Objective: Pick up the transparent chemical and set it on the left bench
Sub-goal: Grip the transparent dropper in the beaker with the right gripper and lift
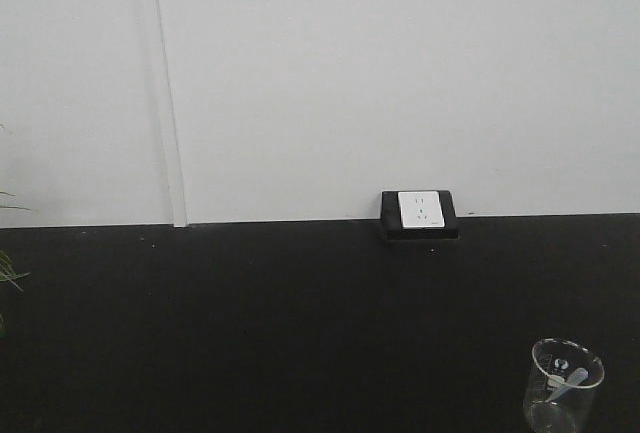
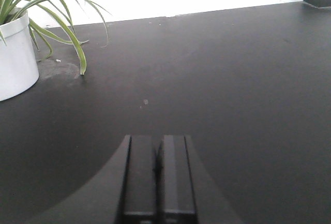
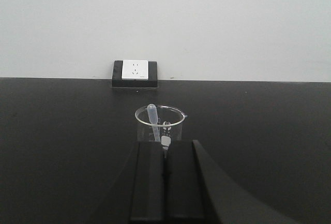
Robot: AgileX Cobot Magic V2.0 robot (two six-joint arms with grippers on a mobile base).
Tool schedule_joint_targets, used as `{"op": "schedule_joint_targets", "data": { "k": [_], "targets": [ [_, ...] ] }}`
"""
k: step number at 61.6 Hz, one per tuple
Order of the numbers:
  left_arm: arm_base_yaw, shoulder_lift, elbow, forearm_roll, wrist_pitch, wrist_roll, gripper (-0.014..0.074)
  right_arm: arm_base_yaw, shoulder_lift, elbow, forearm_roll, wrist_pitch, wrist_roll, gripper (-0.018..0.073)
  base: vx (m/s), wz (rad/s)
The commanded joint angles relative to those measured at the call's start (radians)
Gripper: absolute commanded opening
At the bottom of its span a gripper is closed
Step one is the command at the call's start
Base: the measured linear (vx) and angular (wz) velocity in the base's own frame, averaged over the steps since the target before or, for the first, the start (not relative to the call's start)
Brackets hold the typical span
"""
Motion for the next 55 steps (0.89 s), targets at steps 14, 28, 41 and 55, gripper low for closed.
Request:
{"op": "schedule_joint_targets", "data": {
  "k": [14,28,41,55],
  "targets": [
    [-0.002,-0.019,0.016,-0.001,-0.078,-0.008,-0.0003,-0.004,-0.012,0.006,-0.006,-0.082,-0.006,-0.0007,0.00,0.00],
    [-0.002,-0.019,0.016,-0.001,-0.078,-0.008,-0.0003,-0.004,-0.012,0.006,-0.006,-0.082,-0.006,-0.0007,0.00,0.00],
    [-0.002,-0.019,0.016,-0.001,-0.078,-0.008,-0.0003,-0.004,-0.012,0.006,-0.006,-0.082,-0.006,-0.0007,0.00,0.00],
    [-0.002,-0.019,0.016,-0.001,-0.078,-0.008,-0.0003,-0.004,-0.012,0.006,-0.013,-0.093,-0.014,-0.0007,0.00,0.00]
  ]
}}
